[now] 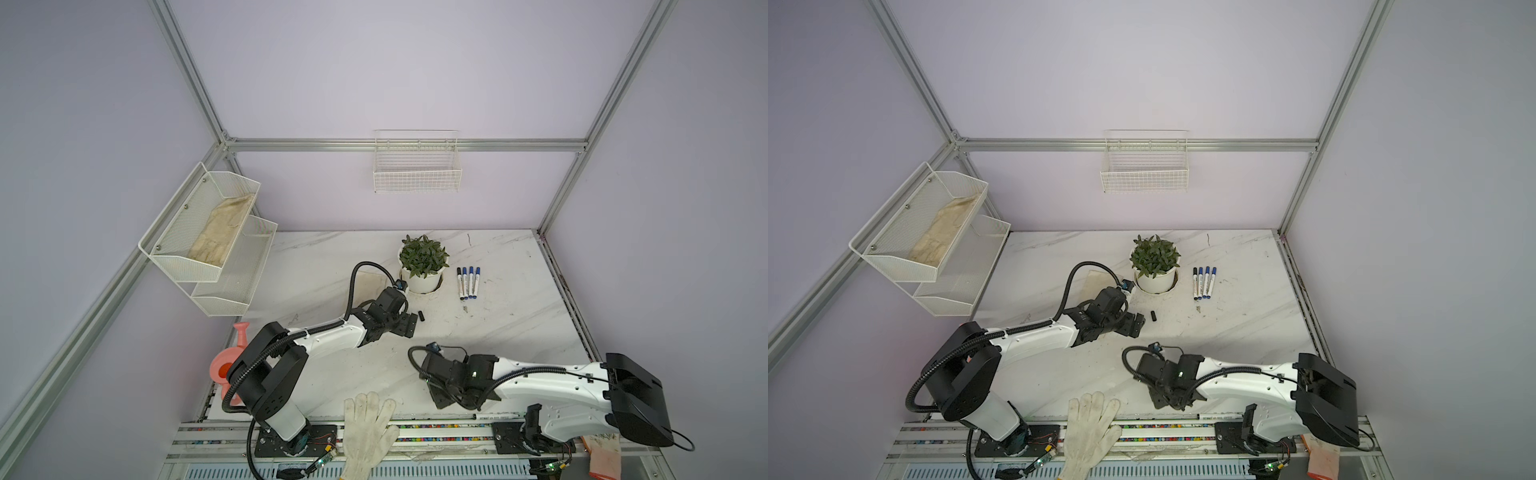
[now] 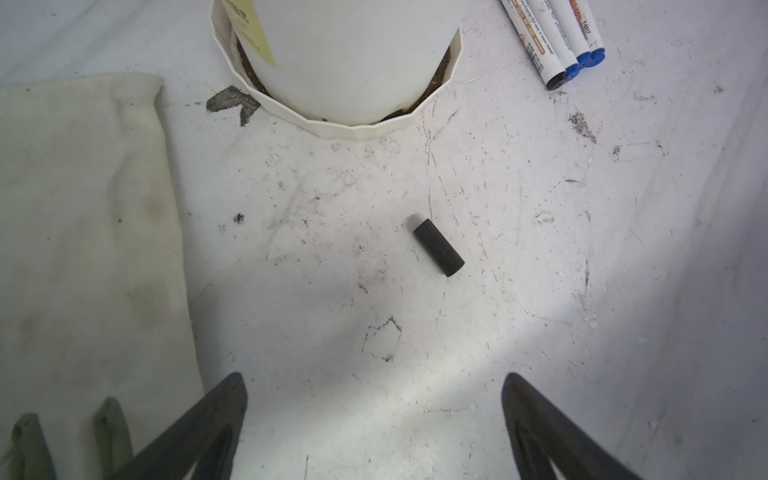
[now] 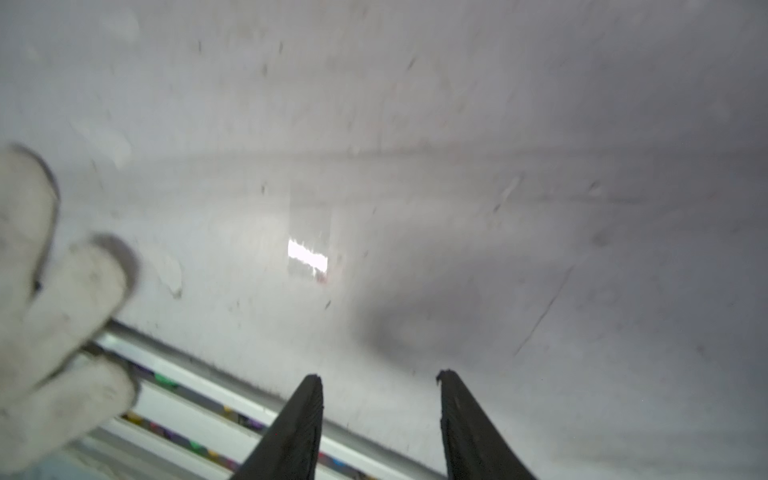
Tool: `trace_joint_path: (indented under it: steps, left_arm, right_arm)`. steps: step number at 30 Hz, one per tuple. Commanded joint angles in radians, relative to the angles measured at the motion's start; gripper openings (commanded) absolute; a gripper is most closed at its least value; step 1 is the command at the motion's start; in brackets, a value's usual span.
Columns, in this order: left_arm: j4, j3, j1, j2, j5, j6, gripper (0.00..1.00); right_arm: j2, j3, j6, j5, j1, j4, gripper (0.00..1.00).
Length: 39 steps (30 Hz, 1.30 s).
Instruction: Insert the pens into the pen caps
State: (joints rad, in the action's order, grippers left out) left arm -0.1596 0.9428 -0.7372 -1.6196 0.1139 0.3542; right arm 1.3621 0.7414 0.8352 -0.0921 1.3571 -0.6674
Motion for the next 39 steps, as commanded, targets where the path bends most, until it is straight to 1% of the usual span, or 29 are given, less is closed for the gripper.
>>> trace_joint_path:
  steps: [1, 3, 5, 8, 12, 15, 17, 20, 25, 33, 36, 39]
  left_arm:
    - [-0.001, 0.080, 0.005, 0.024, 0.024, -0.023, 0.94]
    - [0.000, 0.077, 0.007, 0.029, 0.021, -0.024, 0.94]
    - [0.002, 0.073, 0.007, 0.033, 0.019, -0.021, 0.94]
    - [0.018, 0.056, 0.008, 0.041, 0.012, -0.012, 0.94]
    - [0.027, 0.044, 0.007, 0.055, 0.019, -0.005, 0.94]
    - [0.031, 0.036, 0.007, 0.067, 0.025, 0.004, 0.94]
    - [0.034, 0.031, 0.008, 0.072, 0.027, 0.007, 0.94]
    - [0.037, 0.031, 0.008, 0.068, 0.029, 0.014, 0.94]
    - [0.039, 0.047, 0.007, 0.055, 0.020, 0.020, 0.94]
    - [0.022, 0.076, 0.009, 0.056, 0.008, 0.007, 0.95]
    - [0.019, 0.080, 0.010, 0.076, 0.017, 0.005, 0.95]
    - [0.016, 0.072, 0.017, 0.110, 0.018, 0.003, 0.95]
  right_arm:
    - [0.001, -0.029, 0.388, -0.049, 0.142, -0.194, 0.52]
    - [-0.025, -0.056, 0.544, -0.057, 0.220, -0.218, 0.54]
    - [-0.064, -0.083, 0.680, -0.081, 0.271, -0.235, 0.55]
    - [-0.116, -0.134, 0.764, -0.090, 0.281, -0.214, 0.55]
    - [-0.212, -0.204, 0.920, -0.063, 0.281, -0.222, 0.56]
    - [-0.358, -0.272, 1.063, -0.038, 0.280, -0.247, 0.56]
    - [-0.469, -0.300, 1.132, -0.074, 0.279, -0.235, 0.55]
    - [-0.541, -0.312, 1.179, -0.116, 0.277, -0.241, 0.55]
    - [-0.561, -0.316, 1.167, -0.108, 0.271, -0.239, 0.55]
    - [-0.528, -0.308, 1.218, 0.027, 0.265, -0.228, 0.56]
    - [-0.518, -0.307, 1.263, 0.051, 0.265, -0.227, 0.57]
    - [-0.516, -0.306, 1.313, 0.049, 0.264, -0.227, 0.58]
